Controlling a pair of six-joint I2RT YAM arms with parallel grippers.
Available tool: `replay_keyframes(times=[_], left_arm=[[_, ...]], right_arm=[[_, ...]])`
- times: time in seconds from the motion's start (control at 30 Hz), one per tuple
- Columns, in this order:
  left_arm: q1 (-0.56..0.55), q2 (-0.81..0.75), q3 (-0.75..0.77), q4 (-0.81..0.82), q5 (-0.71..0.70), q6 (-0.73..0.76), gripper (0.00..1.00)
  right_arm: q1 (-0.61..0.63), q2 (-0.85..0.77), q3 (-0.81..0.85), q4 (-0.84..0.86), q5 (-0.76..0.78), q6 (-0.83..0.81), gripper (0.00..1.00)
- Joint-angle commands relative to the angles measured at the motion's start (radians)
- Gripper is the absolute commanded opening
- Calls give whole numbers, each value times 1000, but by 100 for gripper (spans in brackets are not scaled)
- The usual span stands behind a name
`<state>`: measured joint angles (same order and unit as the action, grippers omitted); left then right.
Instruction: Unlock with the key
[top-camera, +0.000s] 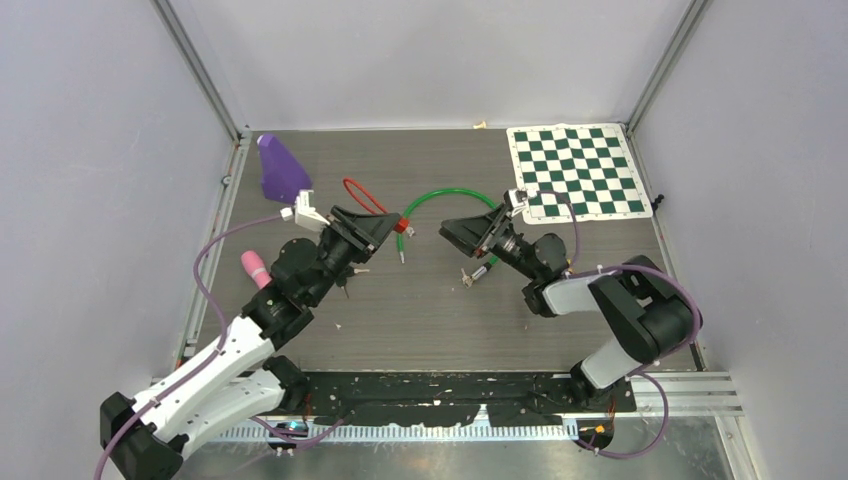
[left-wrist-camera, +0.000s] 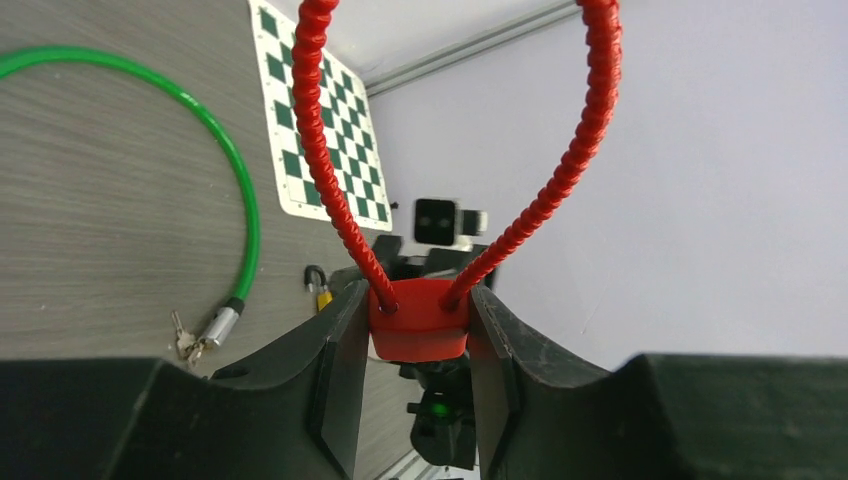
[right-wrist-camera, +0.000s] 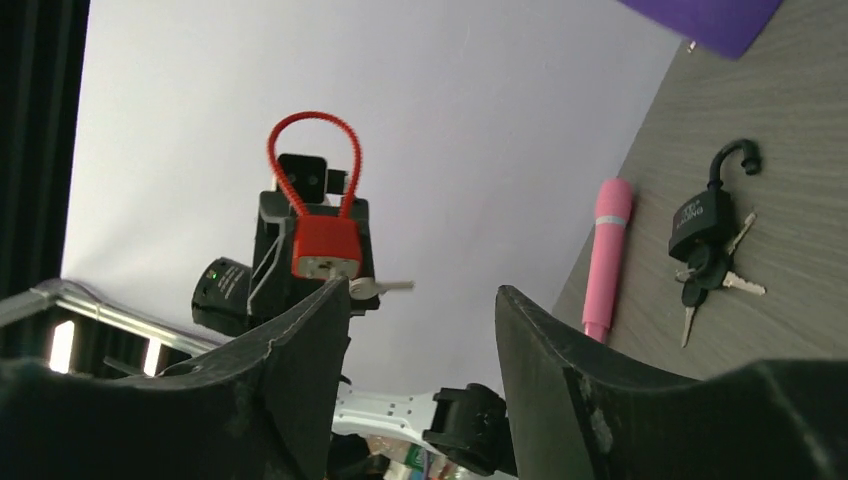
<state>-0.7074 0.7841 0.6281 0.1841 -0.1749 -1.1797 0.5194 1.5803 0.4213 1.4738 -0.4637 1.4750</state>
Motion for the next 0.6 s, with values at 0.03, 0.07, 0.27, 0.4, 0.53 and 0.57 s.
replay_keyframes(times=[0.03, 0.07, 0.27, 0.4, 0.53, 0.57], left_arm=[[7, 25, 66, -62, 3, -47, 0], [9, 31, 70, -69, 7, -52, 0], [9, 48, 89, -87, 30, -61, 0], [9, 51, 90, -80, 42, -74, 0], [9, 55, 89, -68, 60, -86, 0], [9, 54, 90, -65, 64, -86, 0]], right_arm=[[3, -121, 31, 88, -55, -323, 70], [10, -156, 36, 44, -57, -415, 73], [123, -360, 84, -383, 62, -916, 84], [216, -417, 92, -496, 214, -1143, 84], [258, -394, 94, -435, 251, -1229, 83], [274, -382, 98, -430, 256, -1258, 82]])
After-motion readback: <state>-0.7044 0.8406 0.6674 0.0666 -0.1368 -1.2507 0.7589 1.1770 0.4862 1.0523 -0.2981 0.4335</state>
